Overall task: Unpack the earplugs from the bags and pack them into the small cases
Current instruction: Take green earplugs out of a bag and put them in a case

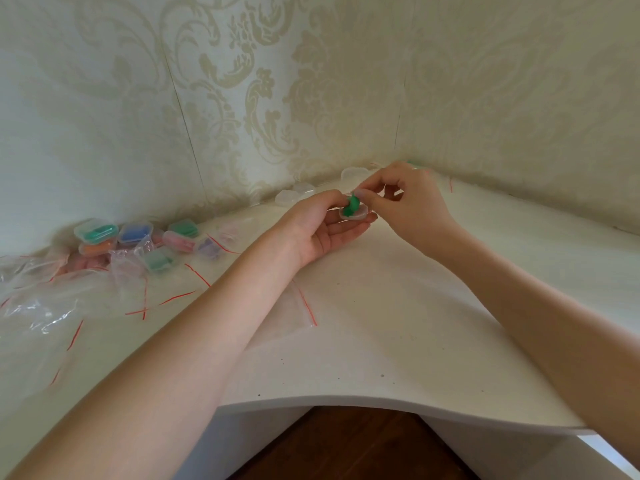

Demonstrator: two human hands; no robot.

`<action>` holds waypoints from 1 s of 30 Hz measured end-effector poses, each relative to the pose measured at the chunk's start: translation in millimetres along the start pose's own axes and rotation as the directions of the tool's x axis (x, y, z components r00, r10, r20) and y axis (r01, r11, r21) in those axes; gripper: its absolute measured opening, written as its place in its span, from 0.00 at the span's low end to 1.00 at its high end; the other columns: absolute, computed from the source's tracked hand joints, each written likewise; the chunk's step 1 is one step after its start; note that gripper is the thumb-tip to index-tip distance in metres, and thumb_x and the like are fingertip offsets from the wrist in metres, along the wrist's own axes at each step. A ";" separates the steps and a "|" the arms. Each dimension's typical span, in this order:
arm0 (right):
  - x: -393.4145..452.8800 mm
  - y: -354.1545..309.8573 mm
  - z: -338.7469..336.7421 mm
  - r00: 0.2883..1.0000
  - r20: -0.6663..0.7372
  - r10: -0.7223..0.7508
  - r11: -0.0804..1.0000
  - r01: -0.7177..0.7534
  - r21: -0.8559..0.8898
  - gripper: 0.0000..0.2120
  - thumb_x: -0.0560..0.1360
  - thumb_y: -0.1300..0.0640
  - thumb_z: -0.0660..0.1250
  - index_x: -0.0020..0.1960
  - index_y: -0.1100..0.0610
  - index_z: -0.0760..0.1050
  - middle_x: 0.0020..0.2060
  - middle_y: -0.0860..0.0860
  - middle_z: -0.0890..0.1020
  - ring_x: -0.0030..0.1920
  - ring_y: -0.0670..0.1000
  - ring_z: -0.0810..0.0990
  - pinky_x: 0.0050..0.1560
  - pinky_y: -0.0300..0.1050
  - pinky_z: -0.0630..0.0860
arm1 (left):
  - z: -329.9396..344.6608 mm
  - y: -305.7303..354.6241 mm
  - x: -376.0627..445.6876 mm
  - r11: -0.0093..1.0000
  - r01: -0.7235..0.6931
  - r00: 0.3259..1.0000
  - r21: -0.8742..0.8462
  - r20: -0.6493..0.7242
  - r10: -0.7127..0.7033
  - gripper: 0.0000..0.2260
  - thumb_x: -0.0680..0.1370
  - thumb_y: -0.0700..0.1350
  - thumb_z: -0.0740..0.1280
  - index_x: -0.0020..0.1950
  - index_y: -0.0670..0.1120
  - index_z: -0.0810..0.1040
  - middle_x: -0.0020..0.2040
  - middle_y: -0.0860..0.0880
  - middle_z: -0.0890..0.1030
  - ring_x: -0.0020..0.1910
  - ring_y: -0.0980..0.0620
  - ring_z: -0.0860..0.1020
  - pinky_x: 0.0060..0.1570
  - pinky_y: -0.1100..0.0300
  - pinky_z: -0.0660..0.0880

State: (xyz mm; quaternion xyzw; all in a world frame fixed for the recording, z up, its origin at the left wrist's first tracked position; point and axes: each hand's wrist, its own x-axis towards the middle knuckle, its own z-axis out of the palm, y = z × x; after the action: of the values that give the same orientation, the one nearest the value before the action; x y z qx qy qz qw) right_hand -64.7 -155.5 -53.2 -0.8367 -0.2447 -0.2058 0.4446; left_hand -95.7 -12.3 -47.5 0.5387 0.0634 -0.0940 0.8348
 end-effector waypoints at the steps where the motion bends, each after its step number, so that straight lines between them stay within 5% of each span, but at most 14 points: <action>1: 0.3 -0.7 -0.3 1.000 0.009 0.002 1.000 -0.002 -0.021 0.04 0.73 0.58 0.70 0.42 0.51 0.82 0.40 0.49 0.78 0.35 0.43 0.69 0.41 0.35 0.69 | -0.3 0.5 -0.2 1.000 -0.002 1.000 0.001 -0.001 0.002 0.07 0.78 0.34 0.58 0.50 0.36 0.75 0.36 0.40 0.83 0.35 0.46 0.84 0.38 0.57 0.82; 6: -1.6 -5.4 -2.1 0.997 0.079 0.026 0.994 -0.018 -0.108 0.01 0.73 0.56 0.70 0.43 0.52 0.81 0.38 0.46 0.72 0.38 0.46 0.69 0.43 0.20 0.59 | 0.6 -0.8 -1.7 0.999 0.006 1.000 0.049 -0.019 -0.006 0.08 0.77 0.34 0.57 0.47 0.37 0.76 0.35 0.40 0.83 0.34 0.46 0.83 0.40 0.55 0.81; 9: -3.4 -6.1 -2.7 0.996 0.085 0.039 0.995 -0.030 -0.096 0.02 0.74 0.55 0.70 0.43 0.53 0.81 0.37 0.44 0.71 0.40 0.48 0.69 0.53 0.33 0.56 | 0.1 -1.0 -1.3 0.999 0.003 1.000 0.052 -0.026 -0.002 0.08 0.78 0.36 0.58 0.46 0.37 0.76 0.34 0.41 0.83 0.33 0.46 0.83 0.39 0.56 0.81; 12: -4.4 -7.8 -2.6 0.996 0.079 0.034 0.998 -0.030 -0.047 0.04 0.74 0.55 0.70 0.41 0.54 0.79 0.41 0.50 0.77 0.40 0.48 0.70 0.56 0.32 0.49 | 0.1 -1.1 -0.3 0.997 -0.003 1.000 0.071 -0.031 0.005 0.06 0.79 0.38 0.62 0.46 0.38 0.76 0.33 0.42 0.83 0.33 0.48 0.83 0.39 0.58 0.81; 16: -3.6 -7.3 1.3 0.994 0.092 0.054 0.998 -0.055 0.012 0.07 0.74 0.57 0.70 0.37 0.53 0.76 0.43 0.54 0.81 0.37 0.46 0.71 0.48 0.29 0.62 | -0.5 -1.3 0.9 0.999 0.013 0.999 0.053 -0.033 -0.011 0.05 0.79 0.37 0.62 0.49 0.37 0.76 0.33 0.42 0.83 0.32 0.48 0.83 0.37 0.58 0.81; 21: -2.0 -10.4 -4.3 0.997 -0.070 -0.024 0.996 0.030 0.086 0.05 0.74 0.59 0.69 0.41 0.57 0.75 0.38 0.42 0.80 0.38 0.43 0.74 0.39 0.30 0.69 | -2.1 0.1 2.1 1.000 0.029 0.999 -0.005 -0.025 -0.029 0.07 0.79 0.37 0.62 0.53 0.34 0.74 0.35 0.38 0.83 0.32 0.47 0.83 0.33 0.59 0.81; 26: -4.8 -10.1 -4.1 0.982 0.069 -0.174 0.985 0.173 0.012 0.07 0.71 0.68 0.68 0.42 0.58 0.75 0.40 0.52 0.82 0.42 0.46 0.78 0.45 0.37 0.75 | -1.9 -0.4 3.6 1.000 0.017 1.000 -0.014 -0.006 -0.017 0.06 0.80 0.39 0.62 0.48 0.37 0.76 0.33 0.40 0.83 0.31 0.48 0.83 0.33 0.59 0.81; 30: -7.8 -13.3 -5.7 0.971 0.166 -0.172 0.984 0.178 -0.025 0.09 0.72 0.67 0.69 0.45 0.54 0.74 0.43 0.48 0.83 0.43 0.34 0.77 0.49 0.23 0.66 | -4.5 -1.0 6.1 1.000 0.012 0.999 -0.012 -0.041 -0.012 0.07 0.80 0.39 0.62 0.47 0.37 0.76 0.32 0.42 0.82 0.30 0.48 0.83 0.31 0.58 0.81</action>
State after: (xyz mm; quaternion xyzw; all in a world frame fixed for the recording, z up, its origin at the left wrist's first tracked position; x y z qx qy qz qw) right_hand -79.6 -155.6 -46.1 -0.8346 -0.3490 -0.1797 0.3863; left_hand -90.0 -9.1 -51.5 0.5354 0.0842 -0.0876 0.8358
